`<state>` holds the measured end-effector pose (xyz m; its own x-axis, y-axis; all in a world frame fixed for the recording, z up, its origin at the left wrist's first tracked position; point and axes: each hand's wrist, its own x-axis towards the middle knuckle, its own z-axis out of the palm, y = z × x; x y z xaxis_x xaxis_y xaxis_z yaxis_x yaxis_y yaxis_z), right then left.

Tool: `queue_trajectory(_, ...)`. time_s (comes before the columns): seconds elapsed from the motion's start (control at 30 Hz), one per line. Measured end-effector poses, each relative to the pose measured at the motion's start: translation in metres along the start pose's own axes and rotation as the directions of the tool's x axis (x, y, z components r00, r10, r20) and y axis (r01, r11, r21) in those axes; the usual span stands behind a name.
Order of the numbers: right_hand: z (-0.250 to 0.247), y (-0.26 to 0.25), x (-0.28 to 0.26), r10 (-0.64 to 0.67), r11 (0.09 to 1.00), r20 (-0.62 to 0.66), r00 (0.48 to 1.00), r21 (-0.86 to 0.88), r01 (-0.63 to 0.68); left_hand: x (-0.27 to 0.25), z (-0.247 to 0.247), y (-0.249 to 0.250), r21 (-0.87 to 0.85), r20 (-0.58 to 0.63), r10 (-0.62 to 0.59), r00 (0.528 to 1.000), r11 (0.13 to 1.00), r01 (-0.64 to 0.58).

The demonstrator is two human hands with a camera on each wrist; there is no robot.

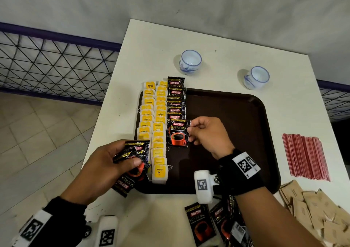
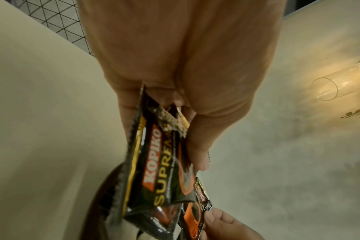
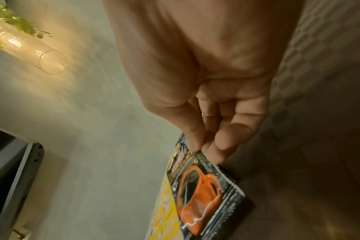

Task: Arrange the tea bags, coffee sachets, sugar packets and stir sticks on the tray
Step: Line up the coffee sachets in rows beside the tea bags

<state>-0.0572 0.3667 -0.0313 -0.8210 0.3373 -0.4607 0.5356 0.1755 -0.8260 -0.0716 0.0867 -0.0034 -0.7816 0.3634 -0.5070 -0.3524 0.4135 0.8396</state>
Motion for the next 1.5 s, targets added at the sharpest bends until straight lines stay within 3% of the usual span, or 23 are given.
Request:
queue_trajectory(0.67, 0.017, -0.002, 0.003, -0.04, 0.982, -0.07, 0.997, -0.186, 0.027, 0.003, -0.001, -0.011, -0.011, 0.0, -0.022, 1.0, 1.0, 0.022)
queue_trajectory(1.5, 0.02, -0.003, 0.002, -0.055, 0.98, -0.145, 0.988, -0.2, 0.025, 0.004, 0.002, -0.012, -0.022, 0.003, -0.034, 0.999, 0.999, 0.034)
